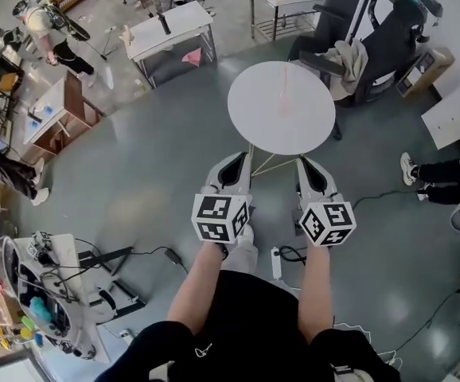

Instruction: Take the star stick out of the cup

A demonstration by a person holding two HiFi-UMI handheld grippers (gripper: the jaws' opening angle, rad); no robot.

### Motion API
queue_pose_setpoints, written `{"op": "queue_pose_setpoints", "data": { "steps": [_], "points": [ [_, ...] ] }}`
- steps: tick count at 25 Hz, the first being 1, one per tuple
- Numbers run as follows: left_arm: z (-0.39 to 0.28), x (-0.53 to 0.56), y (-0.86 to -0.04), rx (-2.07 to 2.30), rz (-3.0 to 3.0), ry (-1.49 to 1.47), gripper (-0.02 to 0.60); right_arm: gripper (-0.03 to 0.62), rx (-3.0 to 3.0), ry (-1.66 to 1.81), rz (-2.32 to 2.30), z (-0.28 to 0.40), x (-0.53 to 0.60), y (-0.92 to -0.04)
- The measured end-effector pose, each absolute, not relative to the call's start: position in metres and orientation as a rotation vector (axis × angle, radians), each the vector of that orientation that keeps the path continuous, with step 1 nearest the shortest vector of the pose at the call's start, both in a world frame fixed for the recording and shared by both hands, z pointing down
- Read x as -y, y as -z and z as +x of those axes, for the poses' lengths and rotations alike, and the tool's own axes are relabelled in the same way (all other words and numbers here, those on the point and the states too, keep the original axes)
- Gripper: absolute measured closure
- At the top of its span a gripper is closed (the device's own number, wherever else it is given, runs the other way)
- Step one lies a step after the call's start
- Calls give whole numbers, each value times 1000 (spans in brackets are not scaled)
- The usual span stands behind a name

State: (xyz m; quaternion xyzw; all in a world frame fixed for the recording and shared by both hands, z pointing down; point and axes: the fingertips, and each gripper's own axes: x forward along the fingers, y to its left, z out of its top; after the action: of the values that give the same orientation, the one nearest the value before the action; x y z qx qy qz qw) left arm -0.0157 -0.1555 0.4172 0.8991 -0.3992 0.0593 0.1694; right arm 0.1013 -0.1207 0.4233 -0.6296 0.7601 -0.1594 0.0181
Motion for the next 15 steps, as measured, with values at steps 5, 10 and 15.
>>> {"op": "queue_pose_setpoints", "data": {
  "steps": [5,10,15],
  "points": [
    [-20,202,-410,1145,2586,-111,578,591,-2395,410,-1921,90,161,-417],
    [1,215,-419,1094,2576,-134,578,591,-2410,411,-1922,100,176,-421],
    [25,235,-419,1080,2571,-149,578,591,-2419,392,-1910,114,197,-417]
  ]
}}
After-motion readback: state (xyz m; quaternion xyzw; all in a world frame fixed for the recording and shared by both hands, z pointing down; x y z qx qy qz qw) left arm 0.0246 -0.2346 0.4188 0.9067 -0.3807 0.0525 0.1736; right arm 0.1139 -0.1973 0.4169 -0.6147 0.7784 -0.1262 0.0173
